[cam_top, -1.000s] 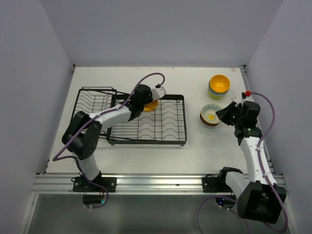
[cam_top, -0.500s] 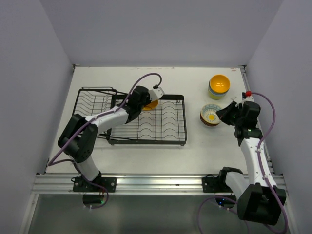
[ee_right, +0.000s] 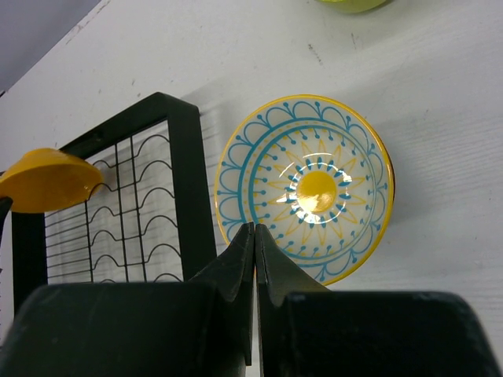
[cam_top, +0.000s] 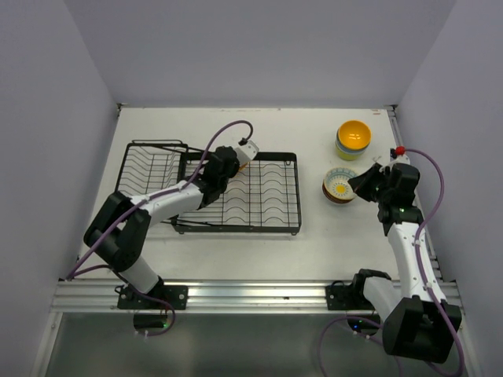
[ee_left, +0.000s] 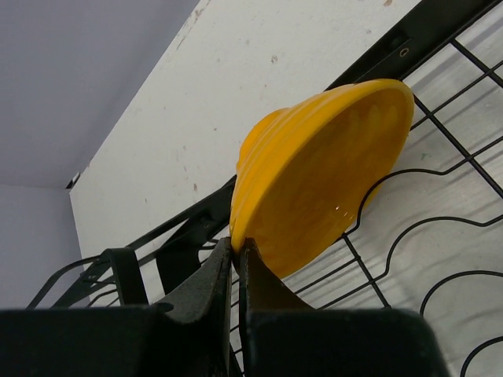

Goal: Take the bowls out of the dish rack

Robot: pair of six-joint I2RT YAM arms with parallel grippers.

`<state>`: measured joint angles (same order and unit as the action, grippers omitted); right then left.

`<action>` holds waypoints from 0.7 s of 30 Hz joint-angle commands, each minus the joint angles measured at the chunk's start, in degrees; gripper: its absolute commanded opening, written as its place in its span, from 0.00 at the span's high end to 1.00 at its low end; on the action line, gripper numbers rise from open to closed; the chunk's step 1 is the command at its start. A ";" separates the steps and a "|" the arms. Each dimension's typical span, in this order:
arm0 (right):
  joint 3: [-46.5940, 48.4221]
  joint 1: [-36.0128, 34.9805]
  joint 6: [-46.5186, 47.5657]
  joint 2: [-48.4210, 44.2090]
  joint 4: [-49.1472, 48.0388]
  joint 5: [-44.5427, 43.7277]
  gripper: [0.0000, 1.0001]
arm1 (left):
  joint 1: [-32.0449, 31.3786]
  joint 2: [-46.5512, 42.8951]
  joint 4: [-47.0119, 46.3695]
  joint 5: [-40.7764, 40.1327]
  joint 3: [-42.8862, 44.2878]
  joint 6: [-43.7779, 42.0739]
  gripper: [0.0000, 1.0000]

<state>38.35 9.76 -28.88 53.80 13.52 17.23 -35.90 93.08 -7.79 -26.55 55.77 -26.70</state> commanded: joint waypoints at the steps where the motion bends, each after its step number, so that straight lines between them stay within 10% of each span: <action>1: 0.50 -0.09 1.02 -1.51 -1.39 -1.06 1.00 | -1.89 -2.64 -8.55 -7.37 -0.83 1.56 1.00; 12: 0.50 -0.09 1.11 -1.33 -1.48 -1.41 1.00 | -3.56 -4.57 -12.51 -13.27 0.13 3.23 1.00; 21: 0.33 -0.09 2.16 -1.07 -2.88 1.82 1.00 | -4.88 -11.24 2.32 -5.65 5.48 15.85 1.00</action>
<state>38.33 9.76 -28.42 53.21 13.47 17.17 -39.97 86.72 -8.78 -36.27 57.08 -19.79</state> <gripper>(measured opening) 0.010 0.058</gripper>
